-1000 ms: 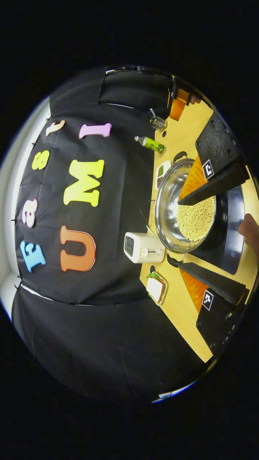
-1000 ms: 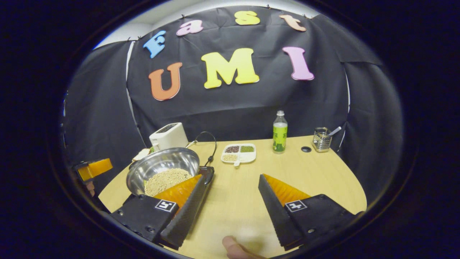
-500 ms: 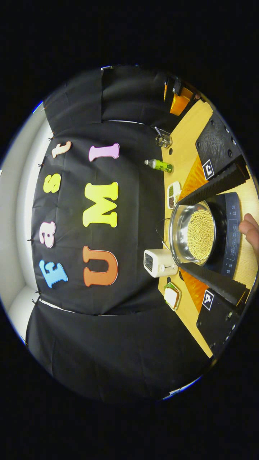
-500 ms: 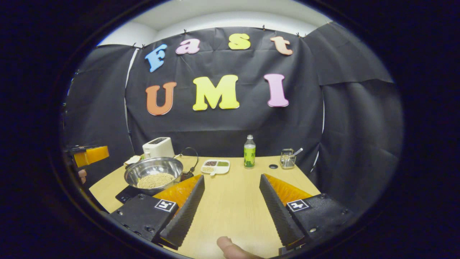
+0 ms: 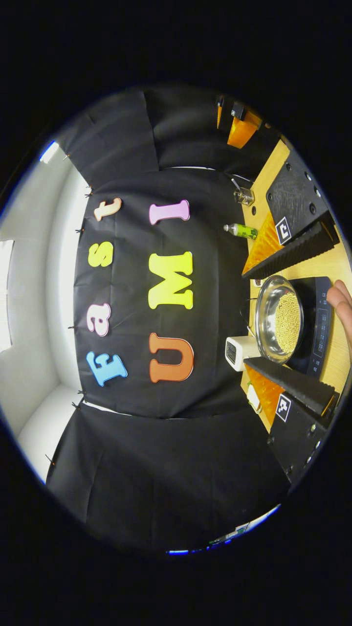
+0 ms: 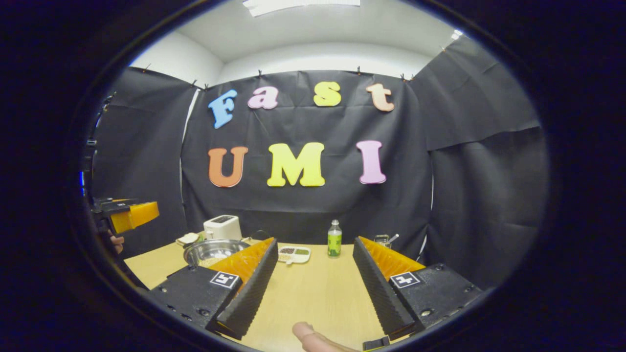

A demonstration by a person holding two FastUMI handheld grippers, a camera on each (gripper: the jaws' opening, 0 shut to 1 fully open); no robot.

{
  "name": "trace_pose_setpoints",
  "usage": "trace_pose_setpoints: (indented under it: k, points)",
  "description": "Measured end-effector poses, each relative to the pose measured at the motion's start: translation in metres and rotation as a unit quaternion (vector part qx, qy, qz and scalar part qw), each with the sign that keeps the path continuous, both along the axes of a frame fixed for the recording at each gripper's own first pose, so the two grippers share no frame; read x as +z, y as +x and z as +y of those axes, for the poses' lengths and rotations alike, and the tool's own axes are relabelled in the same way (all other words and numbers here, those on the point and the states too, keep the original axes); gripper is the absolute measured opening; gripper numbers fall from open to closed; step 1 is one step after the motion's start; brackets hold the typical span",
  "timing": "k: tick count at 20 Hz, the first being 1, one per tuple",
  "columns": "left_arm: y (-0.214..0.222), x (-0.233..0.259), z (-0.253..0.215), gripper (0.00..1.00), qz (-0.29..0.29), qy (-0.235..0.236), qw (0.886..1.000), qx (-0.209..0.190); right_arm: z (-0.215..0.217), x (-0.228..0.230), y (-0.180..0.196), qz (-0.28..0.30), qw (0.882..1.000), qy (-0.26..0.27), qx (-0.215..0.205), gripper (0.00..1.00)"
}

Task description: First push the handle of the pot to place it horizontally, then grasp the pot with both hands and set it on the induction cooktop.

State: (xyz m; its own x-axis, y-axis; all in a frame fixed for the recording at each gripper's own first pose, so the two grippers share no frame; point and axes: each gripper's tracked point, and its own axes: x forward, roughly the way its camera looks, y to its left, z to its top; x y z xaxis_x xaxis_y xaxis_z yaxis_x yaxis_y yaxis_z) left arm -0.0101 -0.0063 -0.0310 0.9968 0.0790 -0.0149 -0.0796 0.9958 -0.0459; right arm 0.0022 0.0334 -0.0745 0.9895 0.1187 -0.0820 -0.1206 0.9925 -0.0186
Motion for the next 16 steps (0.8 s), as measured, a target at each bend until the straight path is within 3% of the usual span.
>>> trace_pose_setpoints:
  k: [5,6,7,8,9,10,11,12,13,16]
  points:
    - [-0.026,0.014,-0.015,0.94,-0.026,-0.002,0.999,-0.023,-0.013,0.016,-0.021,-0.038,0.999,-0.011,-0.008,0.94]
    - [-0.032,0.017,-0.016,0.84,-0.035,0.003,0.999,-0.023,-0.013,0.017,-0.026,-0.041,0.999,-0.005,-0.006,0.96]
    - [-0.036,0.021,-0.017,0.84,-0.044,0.007,0.999,-0.021,-0.012,0.019,-0.030,-0.045,0.999,0.003,-0.002,0.96]
    - [-0.041,0.023,-0.019,0.94,-0.050,0.009,0.998,-0.022,-0.012,0.023,-0.033,-0.053,0.999,0.009,0.001,0.95]
    - [-0.045,0.024,-0.024,0.84,-0.054,0.012,0.998,-0.027,-0.016,0.025,-0.036,-0.059,0.998,0.008,0.000,0.95]
    - [-0.048,0.026,-0.029,0.94,-0.057,0.017,0.998,-0.033,-0.020,0.025,-0.038,-0.064,0.998,0.001,-0.005,0.95]
    - [-0.051,0.027,-0.031,0.84,-0.060,0.021,0.997,-0.034,-0.022,0.025,-0.040,-0.069,0.998,-0.005,-0.008,0.94]
    - [-0.054,0.027,-0.030,0.84,-0.062,0.024,0.997,-0.031,-0.021,0.025,-0.044,-0.070,0.998,-0.006,-0.007,0.95]
    - [-0.055,0.029,-0.029,0.94,-0.064,0.026,0.997,-0.027,-0.019,0.026,-0.047,-0.073,0.997,-0.001,-0.005,0.95]
    - [-0.057,0.030,-0.031,0.94,-0.067,0.025,0.997,-0.026,-0.023,0.025,-0.051,-0.076,0.997,0.002,-0.006,0.97]
